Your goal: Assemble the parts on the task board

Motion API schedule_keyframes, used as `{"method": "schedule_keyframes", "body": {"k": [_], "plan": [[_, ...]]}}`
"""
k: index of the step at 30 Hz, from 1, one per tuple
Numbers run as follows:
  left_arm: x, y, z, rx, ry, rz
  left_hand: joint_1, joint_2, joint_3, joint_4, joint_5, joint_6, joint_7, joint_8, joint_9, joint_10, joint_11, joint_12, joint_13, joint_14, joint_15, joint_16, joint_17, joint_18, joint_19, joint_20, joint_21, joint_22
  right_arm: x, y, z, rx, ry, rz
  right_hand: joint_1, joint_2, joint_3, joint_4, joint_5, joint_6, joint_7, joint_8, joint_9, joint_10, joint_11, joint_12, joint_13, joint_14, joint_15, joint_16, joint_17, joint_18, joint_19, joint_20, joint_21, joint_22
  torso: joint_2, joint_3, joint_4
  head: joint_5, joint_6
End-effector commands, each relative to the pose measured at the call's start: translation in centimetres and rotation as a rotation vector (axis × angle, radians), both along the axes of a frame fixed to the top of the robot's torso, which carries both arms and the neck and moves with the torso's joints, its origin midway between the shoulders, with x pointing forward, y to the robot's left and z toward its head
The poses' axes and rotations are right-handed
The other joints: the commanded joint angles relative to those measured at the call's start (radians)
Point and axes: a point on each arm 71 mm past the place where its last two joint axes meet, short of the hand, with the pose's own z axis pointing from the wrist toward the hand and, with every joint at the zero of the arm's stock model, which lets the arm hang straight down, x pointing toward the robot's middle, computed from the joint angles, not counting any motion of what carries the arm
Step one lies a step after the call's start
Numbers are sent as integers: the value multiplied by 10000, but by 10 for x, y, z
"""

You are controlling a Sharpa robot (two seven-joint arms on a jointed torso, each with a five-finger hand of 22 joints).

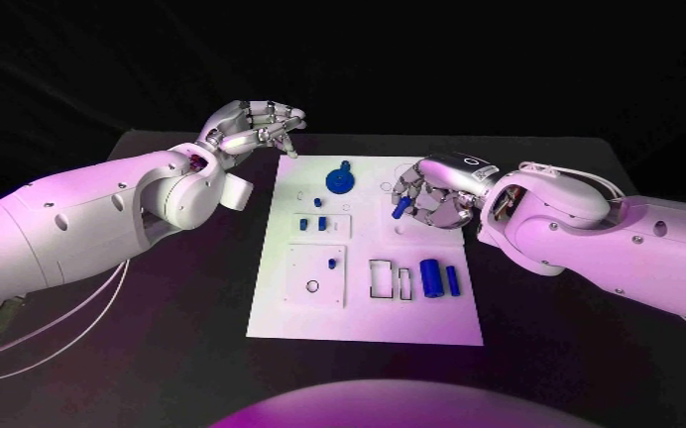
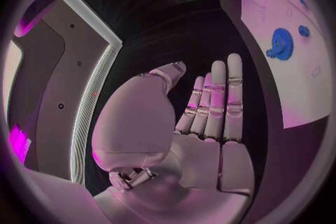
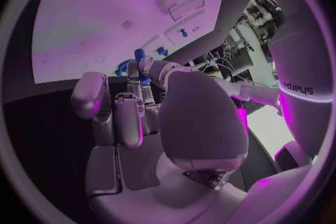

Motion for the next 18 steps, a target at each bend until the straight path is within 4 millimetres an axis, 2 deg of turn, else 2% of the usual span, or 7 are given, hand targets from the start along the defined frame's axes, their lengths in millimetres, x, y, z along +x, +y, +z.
{"method": "schedule_keyframes", "body": {"k": [1, 6, 8, 11, 14, 16, 18], "plan": [[0, -3, 0, -53, -31, -223, 9, 83, 1, 37, 46, -45, 469, 51, -14, -78, 15, 30, -7, -21, 42, 0, 12, 130, 45, 10, -60, -12, -6, 9, 4, 426, 430, 30, -26, 44, 53, 2, 35, 428, 27, 349, 398, 70, -19, 8, 12, 322, -63, 16, 0, -135, 9, -81, -18, 496, 0, -5, 10, 32, -10], [0, -4, 0, -60, -19, -237, 9, 83, 1, 37, 46, -45, 469, 51, -14, -78, 15, 30, -7, -21, 42, 0, 12, 130, 45, 10, -60, -12, -19, 39, 6, 587, 442, 854, -41, 33, 66, -10, 34, 419, 33, 355, 407, 63, -16, -2, 10, 321, -63, 14, -3, -129, -1, -82, -51, 486, -3, 11, -1, 207, -44], [1, -5, -1, -67, -15, -241, 9, 83, 1, 37, 46, -45, 469, 51, -14, -78, 15, 30, -7, -21, 42, 0, 12, 130, 45, 10, -60, -12, -24, 52, 4, 566, 351, 1214, -41, 33, 66, -10, 34, 419, 33, 355, 407, 63, -16, -2, 10, 321, -63, 14, -3, -129, -1, -82, -51, 486, -12, 3, 4, 238, -52], [1, -6, -1, -68, 2, -245, 9, 83, 1, 37, 46, -45, 469, 51, -14, -78, 15, 30, -7, -21, 42, 0, 12, 130, 45, 10, -60, -12, -32, 72, -3, 518, 289, 1763, -45, 35, 77, -18, 34, 412, 35, 357, 412, 59, -14, -8, 9, 319, -62, 9, -14, -129, -3, -82, -58, 485, -29, -20, 19, 260, -43], [2, -8, -2, -81, 6, -272, 9, 83, 1, 37, 46, -45, 469, 51, -14, -78, 15, 30, -7, -21, 42, 0, 12, 130, 45, 10, -60, -12, -39, 89, -12, 487, 276, 2207, -48, 37, 85, -22, 35, 407, 38, 357, 414, 57, -13, -12, 8, 319, -62, 8, -15, -124, -10, -82, -82, 477, -20, -23, 23, 366, -37], [3, -9, -2, -88, 8, -288, 9, 83, 1, 37, 46, -45, 469, 51, -14, -78, 15, 30, -7, -21, 42, 0, 12, 130, 45, 10, -60, -12, -44, 99, -19, 502, 318, 2464, -51, 39, 95, -30, 35, 400, 40, 358, 418, 54, -11, -17, 8, 315, -61, -1, -36, -120, -18, -83, -107, 469, -18, -29, 37, 386, -53], [3, -10, -2, -88, 16, -295, 22, 94, -4, 45, 48, -59, 472, 67, -15, -103, 17, 48, -6, -30, 43, 0, 18, 131, 49, 12, -74, -23, -50, 108, -26, 531, 393, 2685, -52, 39, 100, -34, 35, 397, 41, 359, 419, 53, -10, -19, 8, 315, -62, 0, -33, -115, -27, -83, -134, 460, -12, -25, 24, 423, -60]]}}
